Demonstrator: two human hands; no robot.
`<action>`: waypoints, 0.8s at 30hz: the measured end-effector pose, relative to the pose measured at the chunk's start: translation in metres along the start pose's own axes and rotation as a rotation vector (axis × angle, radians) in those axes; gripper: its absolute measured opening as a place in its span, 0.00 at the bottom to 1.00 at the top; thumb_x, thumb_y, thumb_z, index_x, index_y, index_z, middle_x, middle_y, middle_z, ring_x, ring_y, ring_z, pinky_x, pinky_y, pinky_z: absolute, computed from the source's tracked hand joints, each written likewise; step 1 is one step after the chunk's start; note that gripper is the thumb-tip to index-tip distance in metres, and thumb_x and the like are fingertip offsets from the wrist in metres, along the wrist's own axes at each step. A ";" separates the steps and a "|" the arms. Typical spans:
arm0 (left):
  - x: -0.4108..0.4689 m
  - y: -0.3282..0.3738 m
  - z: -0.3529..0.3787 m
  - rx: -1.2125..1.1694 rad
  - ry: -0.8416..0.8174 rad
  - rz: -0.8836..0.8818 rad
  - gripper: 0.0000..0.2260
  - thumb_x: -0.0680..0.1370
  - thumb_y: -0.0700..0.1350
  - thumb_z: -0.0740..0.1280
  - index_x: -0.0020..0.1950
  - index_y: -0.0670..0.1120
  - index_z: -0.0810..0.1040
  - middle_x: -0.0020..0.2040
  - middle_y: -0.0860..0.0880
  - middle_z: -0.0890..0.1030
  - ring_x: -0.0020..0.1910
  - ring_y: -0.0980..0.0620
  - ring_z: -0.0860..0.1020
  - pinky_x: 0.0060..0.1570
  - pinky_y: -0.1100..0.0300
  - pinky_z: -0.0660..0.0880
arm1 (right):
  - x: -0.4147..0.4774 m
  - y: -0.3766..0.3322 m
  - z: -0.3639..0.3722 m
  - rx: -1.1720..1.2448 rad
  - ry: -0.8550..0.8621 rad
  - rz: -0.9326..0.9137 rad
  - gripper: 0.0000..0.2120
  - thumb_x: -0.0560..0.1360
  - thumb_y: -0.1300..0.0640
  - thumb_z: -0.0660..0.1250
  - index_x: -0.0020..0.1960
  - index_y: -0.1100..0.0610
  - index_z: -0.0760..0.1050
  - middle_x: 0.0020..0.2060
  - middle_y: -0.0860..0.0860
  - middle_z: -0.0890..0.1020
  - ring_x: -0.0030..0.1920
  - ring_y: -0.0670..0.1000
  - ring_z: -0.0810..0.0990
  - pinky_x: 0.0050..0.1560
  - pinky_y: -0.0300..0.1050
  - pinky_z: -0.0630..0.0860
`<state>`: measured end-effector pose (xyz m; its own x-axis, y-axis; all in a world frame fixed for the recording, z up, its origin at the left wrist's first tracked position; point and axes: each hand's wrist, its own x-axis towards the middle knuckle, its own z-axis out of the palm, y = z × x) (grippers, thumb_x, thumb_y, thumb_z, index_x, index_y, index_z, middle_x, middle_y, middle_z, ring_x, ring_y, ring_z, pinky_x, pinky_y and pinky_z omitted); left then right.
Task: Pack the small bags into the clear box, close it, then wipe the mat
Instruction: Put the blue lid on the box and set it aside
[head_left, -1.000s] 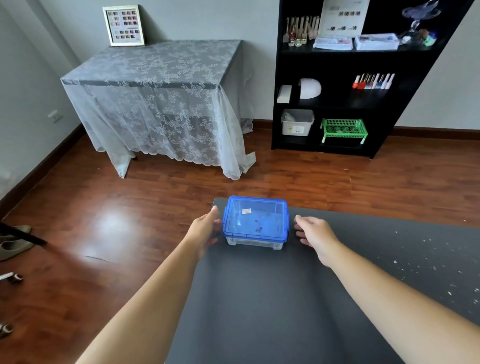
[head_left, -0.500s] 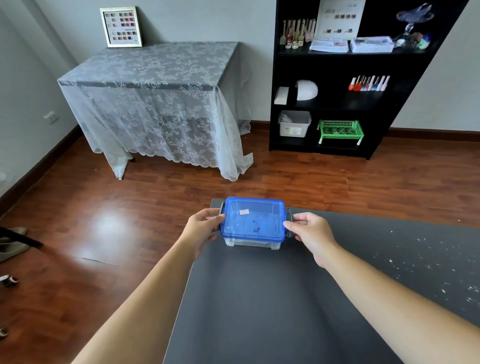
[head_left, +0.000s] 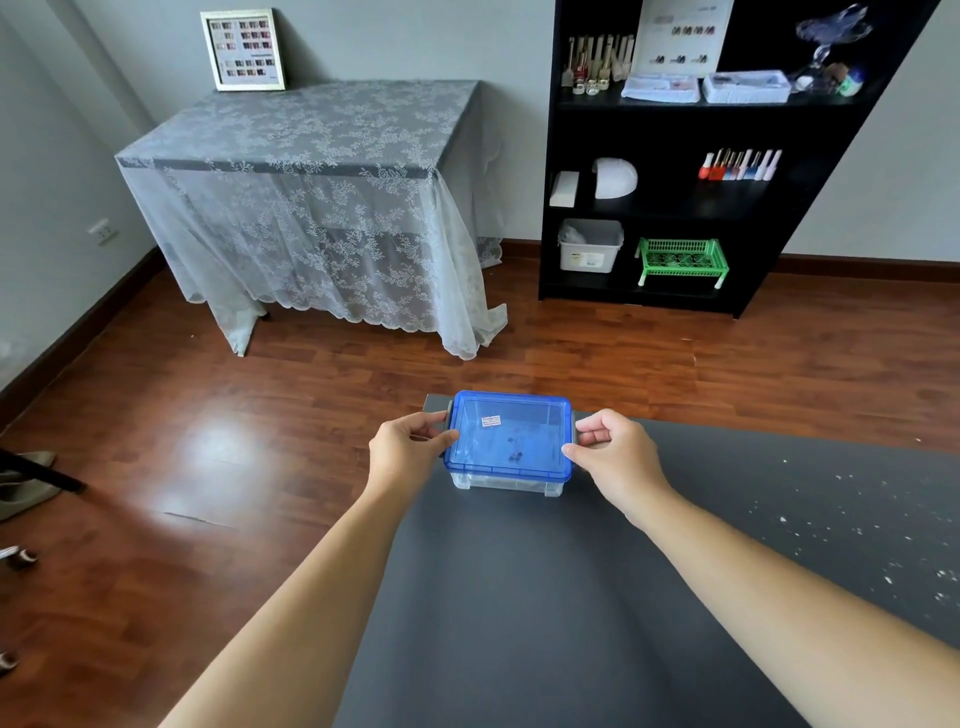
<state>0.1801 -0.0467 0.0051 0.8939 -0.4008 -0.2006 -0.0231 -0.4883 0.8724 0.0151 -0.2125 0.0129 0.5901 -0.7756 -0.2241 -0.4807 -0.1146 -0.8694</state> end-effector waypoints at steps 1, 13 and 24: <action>0.000 0.000 0.001 0.006 0.005 0.010 0.12 0.69 0.42 0.75 0.52 0.47 0.83 0.35 0.52 0.79 0.35 0.55 0.75 0.48 0.59 0.76 | 0.001 -0.001 0.000 -0.017 -0.003 -0.024 0.08 0.68 0.64 0.73 0.43 0.57 0.76 0.37 0.47 0.78 0.39 0.48 0.77 0.41 0.37 0.73; -0.004 0.009 -0.002 0.241 0.085 0.071 0.14 0.71 0.49 0.73 0.55 0.48 0.79 0.47 0.50 0.78 0.42 0.54 0.76 0.45 0.60 0.71 | -0.005 0.003 -0.012 0.000 -0.010 0.019 0.10 0.71 0.58 0.72 0.51 0.52 0.76 0.42 0.49 0.81 0.42 0.50 0.78 0.38 0.39 0.72; -0.095 0.064 0.130 0.361 -0.198 0.605 0.06 0.73 0.46 0.69 0.49 0.51 0.78 0.46 0.55 0.74 0.40 0.55 0.72 0.40 0.62 0.69 | -0.058 0.079 -0.146 0.065 0.267 0.127 0.04 0.72 0.59 0.69 0.44 0.50 0.79 0.41 0.45 0.81 0.39 0.44 0.78 0.35 0.37 0.70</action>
<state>0.0356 -0.1411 0.0222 0.5815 -0.7970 0.1631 -0.6637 -0.3488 0.6617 -0.1517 -0.2675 0.0212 0.3326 -0.9179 -0.2162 -0.4920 0.0267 -0.8702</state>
